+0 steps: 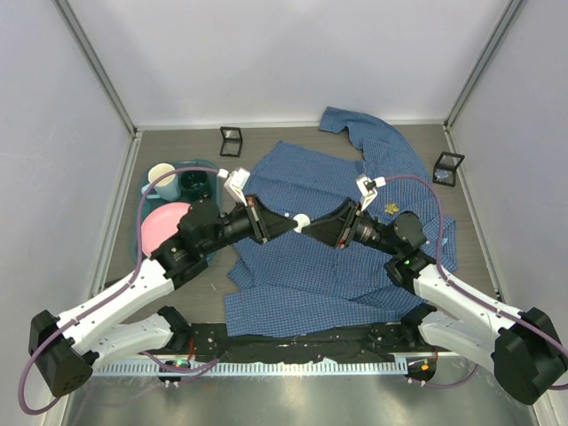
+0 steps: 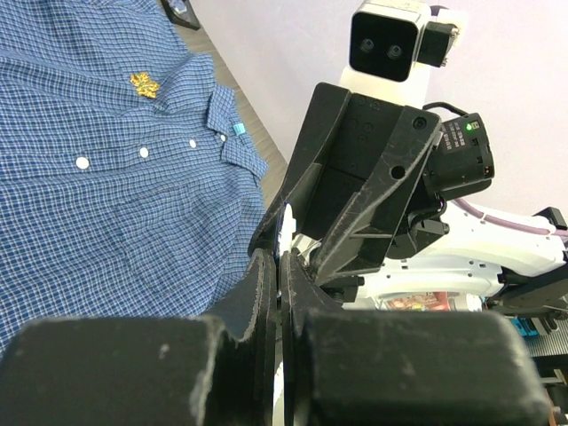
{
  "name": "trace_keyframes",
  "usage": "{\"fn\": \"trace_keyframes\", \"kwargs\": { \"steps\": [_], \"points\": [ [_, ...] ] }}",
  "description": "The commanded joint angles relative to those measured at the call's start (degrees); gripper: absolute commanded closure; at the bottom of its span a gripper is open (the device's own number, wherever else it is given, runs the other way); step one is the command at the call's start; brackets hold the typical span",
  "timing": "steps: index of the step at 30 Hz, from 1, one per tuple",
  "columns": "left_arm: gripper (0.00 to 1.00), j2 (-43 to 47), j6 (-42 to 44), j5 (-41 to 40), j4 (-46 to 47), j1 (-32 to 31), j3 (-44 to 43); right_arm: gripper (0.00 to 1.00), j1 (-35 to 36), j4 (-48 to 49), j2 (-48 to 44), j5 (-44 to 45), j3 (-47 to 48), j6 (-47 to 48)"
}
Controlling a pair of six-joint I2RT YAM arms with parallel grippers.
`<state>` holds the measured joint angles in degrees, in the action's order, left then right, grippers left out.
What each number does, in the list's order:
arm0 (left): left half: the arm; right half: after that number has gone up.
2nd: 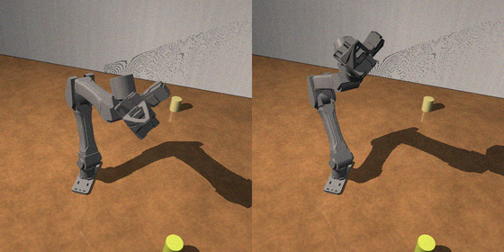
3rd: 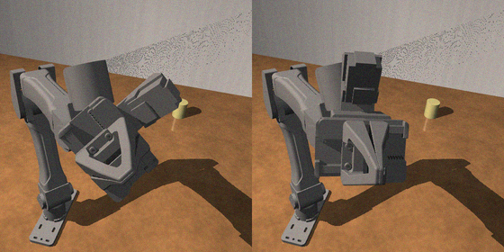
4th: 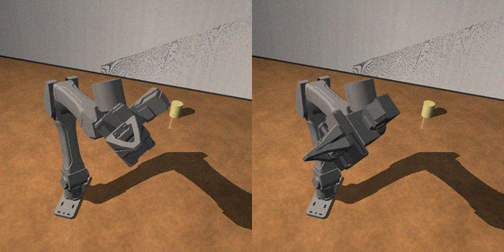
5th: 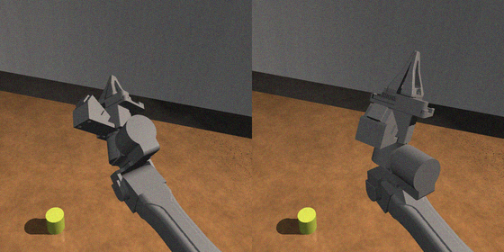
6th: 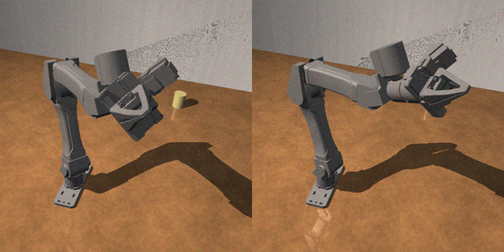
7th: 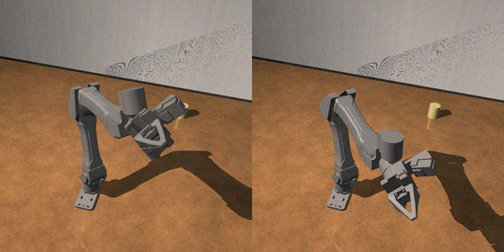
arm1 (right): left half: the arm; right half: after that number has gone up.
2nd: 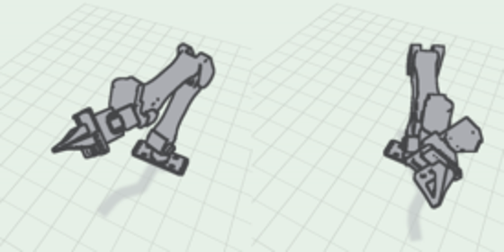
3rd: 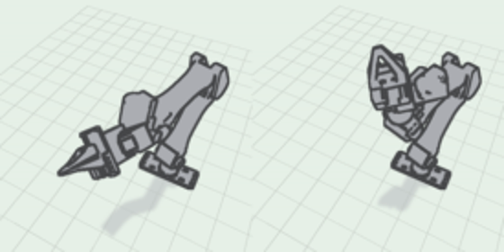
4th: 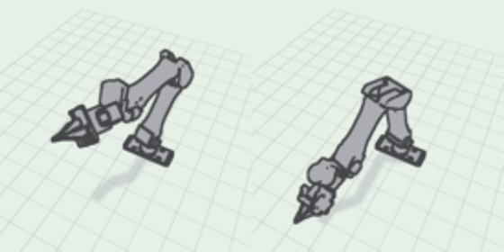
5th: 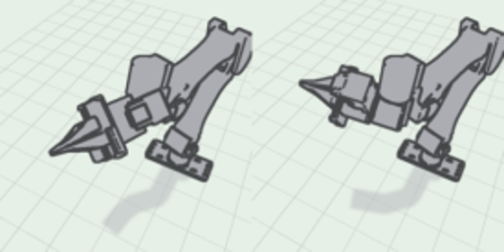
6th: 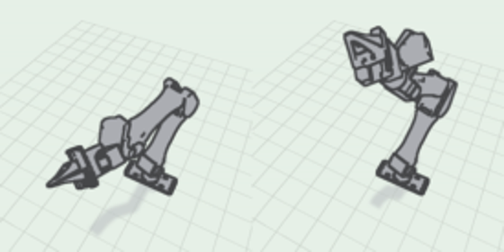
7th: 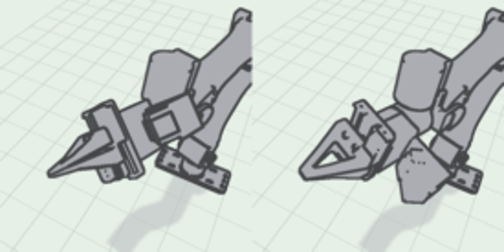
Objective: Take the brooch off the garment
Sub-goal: Close the brooch.
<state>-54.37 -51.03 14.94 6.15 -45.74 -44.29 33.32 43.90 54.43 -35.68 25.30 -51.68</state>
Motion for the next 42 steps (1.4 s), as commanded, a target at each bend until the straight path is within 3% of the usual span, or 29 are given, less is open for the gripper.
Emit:
{"fn": "trace_keyframes", "kwargs": {
  "steps": [1,11,22,34,42],
  "points": [
    [1.0,0.3,-0.4,1.7,3.8,0.3,0.3,0.64,0.3,3.8,0.3,0.0,2.0,-0.5],
    [1.0,-1.4,2.0,6.2,5.0,0.3,-0.2,0.76,0.3,3.7,1.6,-1.4,2.3,-0.6],
    [1.0,-0.5,3.8,5.9,4.5,0.2,-0.1,0.86,0.3,-2.1,2.5,3.5,3.4,0.5],
    [1.0,1.2,5.8,4.7,3.3,-0.1,-0.2,0.88,0.3,-6.8,2.5,8.5,3.6,0.1],
    [1.0,2.2,9.4,3.2,0.8,-1.6,-1.5,0.95,0.3,-8.0,2.5,11.5,3.2,-1.8]
  ]
}}
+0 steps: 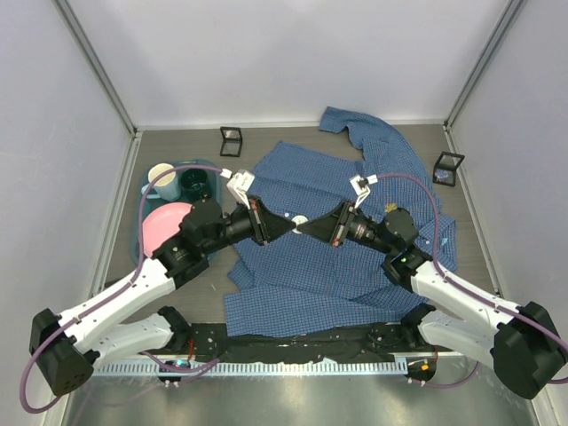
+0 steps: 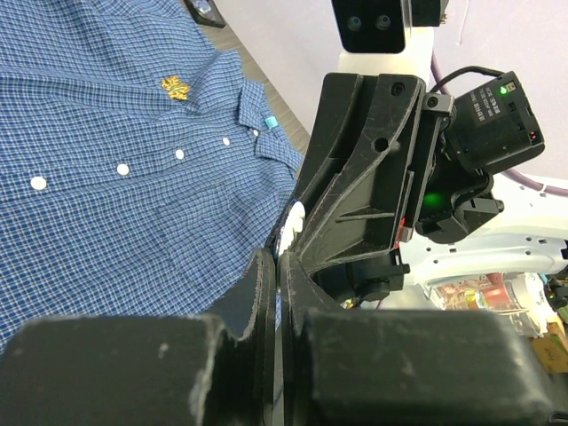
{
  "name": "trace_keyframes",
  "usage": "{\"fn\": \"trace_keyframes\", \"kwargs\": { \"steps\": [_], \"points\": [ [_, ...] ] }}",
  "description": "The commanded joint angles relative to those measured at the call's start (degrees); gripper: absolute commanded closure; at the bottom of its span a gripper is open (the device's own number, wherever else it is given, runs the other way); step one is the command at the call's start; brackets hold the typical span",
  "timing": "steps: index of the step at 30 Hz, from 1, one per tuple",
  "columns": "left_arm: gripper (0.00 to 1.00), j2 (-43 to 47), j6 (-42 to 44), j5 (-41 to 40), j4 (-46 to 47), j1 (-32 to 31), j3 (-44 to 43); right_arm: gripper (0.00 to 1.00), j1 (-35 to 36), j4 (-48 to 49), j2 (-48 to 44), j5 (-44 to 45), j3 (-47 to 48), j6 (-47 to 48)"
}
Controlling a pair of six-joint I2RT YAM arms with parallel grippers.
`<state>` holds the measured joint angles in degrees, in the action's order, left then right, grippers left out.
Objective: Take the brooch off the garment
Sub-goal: Close the brooch, then place the brooch in the brooch box.
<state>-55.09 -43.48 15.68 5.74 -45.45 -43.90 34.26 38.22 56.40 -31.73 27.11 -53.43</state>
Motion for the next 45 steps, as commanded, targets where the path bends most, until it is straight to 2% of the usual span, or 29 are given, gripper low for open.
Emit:
{"fn": "trace_keyframes", "kwargs": {
  "steps": [1,15,28,32,34,35,39,41,45],
  "points": [
    [1.0,3.2,1.8,1.8,1.4,-2.0,-1.6,0.95,-0.6,-2.4,0.2,8.2,1.0,-0.4],
    [1.0,5.3,-0.5,-5.6,2.8,-3.9,0.7,0.85,2.5,0.1,-1.8,17.9,-1.3,-2.9],
    [1.0,4.7,1.5,-10.1,-5.5,-3.9,-2.1,0.61,2.6,-3.3,-6.3,17.3,-1.9,0.4],
    [1.0,3.3,3.4,-12.3,-10.1,-3.9,-4.2,0.57,2.6,-9.1,-9.5,18.5,-1.2,3.5],
    [1.0,2.0,5.4,-14.8,-15.2,-3.8,-7.0,0.55,2.6,-12.4,-10.9,20.4,0.1,6.6],
    [1.0,1.2,8.4,-18.4,-17.7,-3.6,-8.6,0.55,2.7,-17.6,-12.3,22.0,0.7,8.0],
    [1.0,-7.7,15.9,-23.1,-35.7,0.9,-22.9,0.54,2.4,-28.4,-12.5,27.2,4.2,14.2],
    [1.0,-13.8,18.8,-24.6,-39.7,4.9,-27.0,0.54,2.1,-30.0,-12.3,28.3,4.5,16.4],
    [1.0,-24.4,27.9,-33.9,-40.8,10.3,-35.7,0.54,1.7,-30.6,-10.4,29.0,5.1,19.0]
  ]
}}
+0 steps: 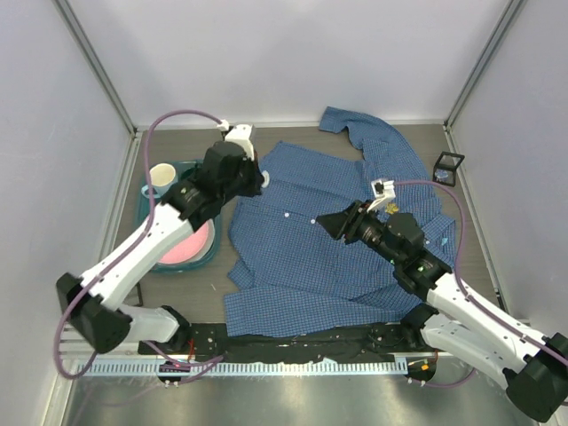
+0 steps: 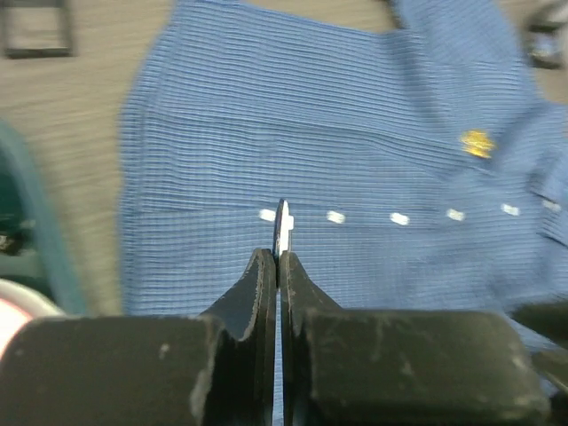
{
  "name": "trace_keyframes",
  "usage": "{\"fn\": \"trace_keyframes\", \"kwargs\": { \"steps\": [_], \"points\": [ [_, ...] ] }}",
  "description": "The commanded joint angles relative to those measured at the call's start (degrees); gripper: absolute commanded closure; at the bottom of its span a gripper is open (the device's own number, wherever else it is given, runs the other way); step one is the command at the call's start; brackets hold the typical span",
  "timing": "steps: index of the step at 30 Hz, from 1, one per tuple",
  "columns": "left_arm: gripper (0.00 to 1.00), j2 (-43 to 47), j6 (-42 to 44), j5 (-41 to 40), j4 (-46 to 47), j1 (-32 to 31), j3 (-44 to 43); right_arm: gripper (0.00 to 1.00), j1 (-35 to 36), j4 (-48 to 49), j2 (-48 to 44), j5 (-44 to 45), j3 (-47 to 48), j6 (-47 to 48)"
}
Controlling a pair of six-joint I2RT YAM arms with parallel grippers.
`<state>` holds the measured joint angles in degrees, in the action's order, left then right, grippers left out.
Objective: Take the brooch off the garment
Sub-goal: Place the brooch in the brooch box.
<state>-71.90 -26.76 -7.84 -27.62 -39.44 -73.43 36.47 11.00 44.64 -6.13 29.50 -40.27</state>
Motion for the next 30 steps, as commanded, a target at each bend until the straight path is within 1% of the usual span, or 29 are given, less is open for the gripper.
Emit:
{"fn": "trace_keyframes", "kwargs": {
  "steps": [1,2,3,4,5,6,7,8,9,11,12,13,14,15,17,18,20,21,22,25,30],
  "points": [
    [1.0,-9.7,12.5,-11.8,-6.8,5.0,-7.6,0.54,-1.0,-3.4,1.7,3.2,2.9,6.2],
    [1.0,-14.3,14.7,-13.5,-4.4,5.4,-8.6,0.54,-1.0,-3.4,2.0,3.1,3.0,6.6],
    [1.0,-16.3,16.8,-14.8,-2.9,6.4,-10.6,0.54,-1.1,-3.5,2.2,2.8,3.2,7.4],
    [1.0,-18.7,21.4,-16.8,-1.4,6.8,-11.9,0.54,-1.4,-3.6,2.6,2.6,3.3,7.7],
    [1.0,-24.4,23.4,-18.6,0.3,7.1,-13.6,0.54,-1.8,-3.9,2.6,2.4,3.3,8.0],
    [1.0,-27.1,25.8,-19.4,1.4,7.8,-16.7,0.54,-2.0,-3.9,2.7,1.9,3.1,8.2],
    [1.0,-30.5,31.5,-21.2,2.3,8.1,-18.3,0.54,-2.5,-3.9,3.0,1.6,3.1,8.4],
    [1.0,-35.8,33.3,-22.9,3.0,8.2,-20.2,0.54,-3.2,-4.1,3.2,1.1,3.1,8.4],
    [1.0,-39.1,34.9,-24.7,3.0,8.4,-24.4,0.54,-3.7,-4.1,3.3,0.4,2.9,8.4],
    [1.0,-43.7,37.7,-27.0,3.3,9.1,-28.4,0.54,-5.6,-4.0,3.4,-1.1,2.6,8.5],
    [1.0,-47.8,38.8,-28.1,3.5,9.6,-32.0,0.54,-6.6,-4.0,3.5,-1.7,2.3,8.3],
    [1.0,-49.3,40.0,-29.3,4.3,9.7,-33.3,0.54,-7.5,-3.8,3.6,-3.3,2.1,8.2],
    [1.0,-51.0,43.4,-31.8,6.8,9.9,-34.2,0.54,-8.3,-3.4,3.6,-4.1,1.8,8.0],
    [1.0,-53.8,44.6,-32.7,7.3,10.5,-36.2,0.54,-10.8,-3.0,3.7,-4.9,1.1,7.8],
    [1.0,-56.8,47.0,-33.7,8.0,11.1,-38.6,0.54,-13.5,-1.6,4.5,-8.4,0.3,6.8],
    [1.0,-57.9,49.6,-34.9,8.5,11.7,-40.2,0.54,-16.0,-1.0,4.7,-9.7,-0.5,6.4],
    [1.0,-60.9,52.2,-36.2,11.1,12.3,-41.1,0.54,-17.9,1.0,5.5,-11.8,-1.2,5.6],
    [1.0,-61.9,54.9,-36.9,12.1,12.9,-41.2,0.54,-18.2,1.3,6.1,-11.6,-1.5,5.7],
    [1.0,-63.4,55.7,-37.0,13.2,13.3,-41.5,0.54,-18.2,1.6,6.5,-11.5,-1.4,6.0],
    [1.0,-65.3,55.9,-35.4,13.7,15.4,-44.3,0.54,-18.3,2.0,7.6,-11.9,-0.8,5.8],
    [1.0,-69.4,58.8,-33.5,15.4,17.6,-49.1,0.54,-19.1,3.3,9.1,-12.9,0.1,4.2]
  ]
}}
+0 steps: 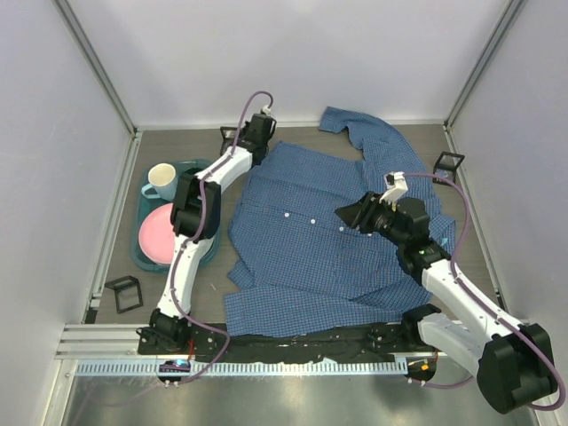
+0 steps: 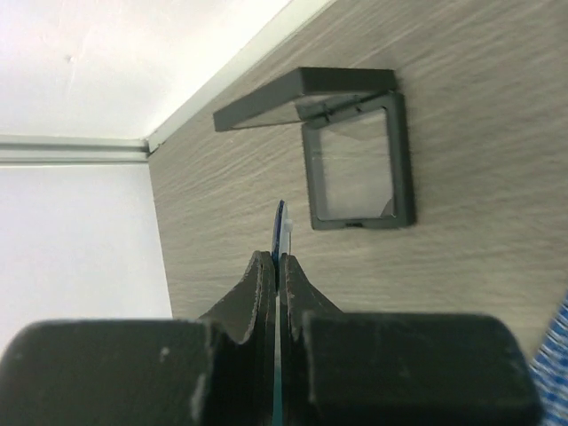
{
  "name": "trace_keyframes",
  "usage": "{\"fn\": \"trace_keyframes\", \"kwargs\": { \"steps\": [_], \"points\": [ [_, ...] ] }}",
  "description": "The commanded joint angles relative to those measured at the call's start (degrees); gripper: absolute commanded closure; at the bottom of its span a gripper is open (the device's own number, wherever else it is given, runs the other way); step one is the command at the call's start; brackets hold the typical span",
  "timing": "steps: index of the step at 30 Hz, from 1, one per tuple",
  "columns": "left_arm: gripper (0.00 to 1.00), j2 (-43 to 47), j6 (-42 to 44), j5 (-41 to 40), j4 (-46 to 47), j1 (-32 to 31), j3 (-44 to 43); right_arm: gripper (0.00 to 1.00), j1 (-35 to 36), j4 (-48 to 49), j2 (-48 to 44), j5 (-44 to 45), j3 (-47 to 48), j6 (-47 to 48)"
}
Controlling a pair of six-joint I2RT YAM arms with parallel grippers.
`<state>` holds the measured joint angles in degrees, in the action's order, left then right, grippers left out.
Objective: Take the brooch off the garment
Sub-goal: Place the brooch in the brooch box.
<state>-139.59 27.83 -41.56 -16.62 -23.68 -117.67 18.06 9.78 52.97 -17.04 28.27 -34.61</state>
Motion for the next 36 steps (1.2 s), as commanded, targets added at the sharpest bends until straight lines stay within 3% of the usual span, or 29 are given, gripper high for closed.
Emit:
{"fn": "trace_keyframes", "kwargs": {
  "steps": [1,6,36],
  "points": [
    [0.99,-2.2,4.0,1.2,4.4,2.1,-5.5,0.54,-0.7,4.6,1.5,-2.2,1.5,-1.5],
    [0.99,-6.0,4.8,1.7,3.3,3.0,-10.3,0.55,-1.0,4.5,3.1,-2.6,2.7,-1.9],
    [0.96,-11.2,6.1,3.9,6.3,3.9,-12.4,0.55,-1.3,12.1,6.5,-5.5,0.2,-7.2]
  ]
}}
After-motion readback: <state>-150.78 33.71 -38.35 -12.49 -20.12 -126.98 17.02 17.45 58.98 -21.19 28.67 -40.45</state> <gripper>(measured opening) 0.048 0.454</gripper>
